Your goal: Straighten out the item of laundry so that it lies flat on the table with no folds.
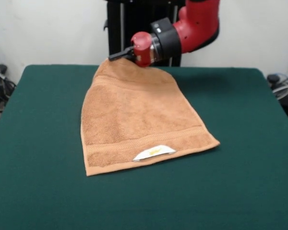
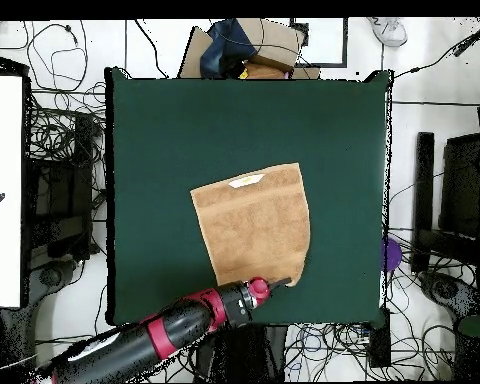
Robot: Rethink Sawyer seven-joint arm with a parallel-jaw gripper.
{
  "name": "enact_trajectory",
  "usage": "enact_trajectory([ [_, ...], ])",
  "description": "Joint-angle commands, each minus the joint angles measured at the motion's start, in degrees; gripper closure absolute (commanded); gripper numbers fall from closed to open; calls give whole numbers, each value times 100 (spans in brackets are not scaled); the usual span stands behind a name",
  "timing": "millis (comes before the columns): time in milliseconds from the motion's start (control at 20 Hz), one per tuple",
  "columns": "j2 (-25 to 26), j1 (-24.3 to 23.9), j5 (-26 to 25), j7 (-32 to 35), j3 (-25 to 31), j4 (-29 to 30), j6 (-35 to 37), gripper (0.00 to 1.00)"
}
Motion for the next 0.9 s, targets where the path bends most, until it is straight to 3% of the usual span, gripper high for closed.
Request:
enact_trajectory([
  [50, 644, 35, -361, 736, -139, -1019, 765, 100],
  [400, 548, 31, -833, 680, -147, -1147, 1037, 100],
  [900, 784, 174, -1413, 906, -471, -1322, 1845, 100],
])
